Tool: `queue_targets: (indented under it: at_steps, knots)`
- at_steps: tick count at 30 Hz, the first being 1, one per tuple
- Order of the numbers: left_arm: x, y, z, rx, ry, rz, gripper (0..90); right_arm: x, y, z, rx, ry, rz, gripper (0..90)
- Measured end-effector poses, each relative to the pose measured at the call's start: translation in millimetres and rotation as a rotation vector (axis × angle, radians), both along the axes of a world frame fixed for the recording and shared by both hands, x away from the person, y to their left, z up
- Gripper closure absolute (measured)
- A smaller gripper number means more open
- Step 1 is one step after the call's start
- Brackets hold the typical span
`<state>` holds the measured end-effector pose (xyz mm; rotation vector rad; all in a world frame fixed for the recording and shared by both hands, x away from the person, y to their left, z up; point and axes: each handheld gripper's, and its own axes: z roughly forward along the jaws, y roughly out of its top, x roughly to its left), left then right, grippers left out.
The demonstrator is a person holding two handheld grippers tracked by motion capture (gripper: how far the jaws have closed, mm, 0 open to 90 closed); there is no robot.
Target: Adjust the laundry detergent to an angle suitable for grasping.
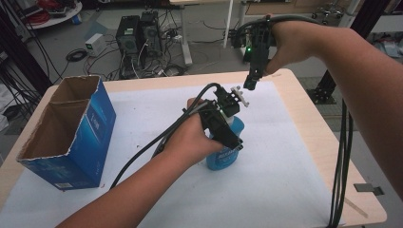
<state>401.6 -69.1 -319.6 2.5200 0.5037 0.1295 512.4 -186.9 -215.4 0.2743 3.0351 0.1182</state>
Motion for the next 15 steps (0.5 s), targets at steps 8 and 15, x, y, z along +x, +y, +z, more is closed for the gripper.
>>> queue_targets:
  at_steps: [8,15]
  knots:
    - [-0.1,-1.1,0.4,0.000,-0.005,-0.003,33.1,0.6,2.4,-1.4,-0.001,0.004,0.005,1.7]
    - [-0.4,-0.9,0.6,0.023,-0.027,-0.006,37.6,0.8,1.7,-1.8,-0.001,0.004,0.001,1.7]
